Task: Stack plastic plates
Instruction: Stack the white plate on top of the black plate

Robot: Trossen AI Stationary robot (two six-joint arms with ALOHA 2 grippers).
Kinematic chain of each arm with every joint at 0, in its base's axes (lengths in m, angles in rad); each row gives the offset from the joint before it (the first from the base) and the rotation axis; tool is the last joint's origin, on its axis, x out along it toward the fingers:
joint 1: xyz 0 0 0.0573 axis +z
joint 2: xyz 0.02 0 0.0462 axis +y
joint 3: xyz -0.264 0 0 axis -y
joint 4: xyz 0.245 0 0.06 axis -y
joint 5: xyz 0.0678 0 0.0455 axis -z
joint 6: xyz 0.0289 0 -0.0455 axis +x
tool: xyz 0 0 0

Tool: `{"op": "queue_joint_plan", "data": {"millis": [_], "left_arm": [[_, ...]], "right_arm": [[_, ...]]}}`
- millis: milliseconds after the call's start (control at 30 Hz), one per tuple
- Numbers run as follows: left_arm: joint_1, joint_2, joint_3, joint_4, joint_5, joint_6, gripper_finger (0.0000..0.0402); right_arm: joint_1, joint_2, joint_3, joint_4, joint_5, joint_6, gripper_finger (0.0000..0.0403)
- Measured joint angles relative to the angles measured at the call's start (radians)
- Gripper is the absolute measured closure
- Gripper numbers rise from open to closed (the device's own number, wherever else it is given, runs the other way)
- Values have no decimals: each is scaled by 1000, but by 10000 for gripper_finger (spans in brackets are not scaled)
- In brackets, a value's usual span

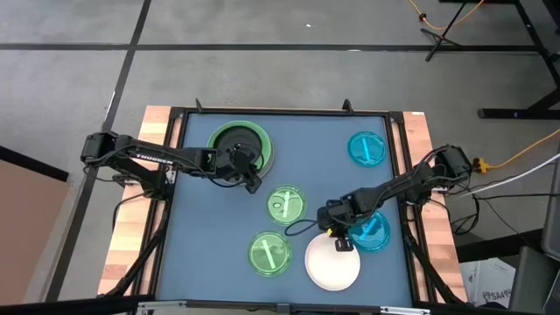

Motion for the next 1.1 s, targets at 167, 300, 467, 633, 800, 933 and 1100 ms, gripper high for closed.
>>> {"op": "queue_joint_plan", "data": {"millis": [167,300,467,633,800,933,1100], "left_arm": [[0,0,0,0,0,0,316],[0,0,0,0,0,0,316],[0,0,0,0,0,0,316],[0,0,0,0,0,0,316],[0,0,0,-1,0,0,316],[0,0,0,0,0,0,316],[0,0,0,2,0,0,316]], "right_arm": [[0,0,0,6,-2,2,399],[0,0,0,6,-2,2,398],[0,1,0,5,-2,2,400],[0,-4,0,3,-1,2,401],[2,-40,-2,-3,0,0,402],[2,-67,-2,-3,1,-1,402],[2,-79,-2,-3,17,0,403]]}}
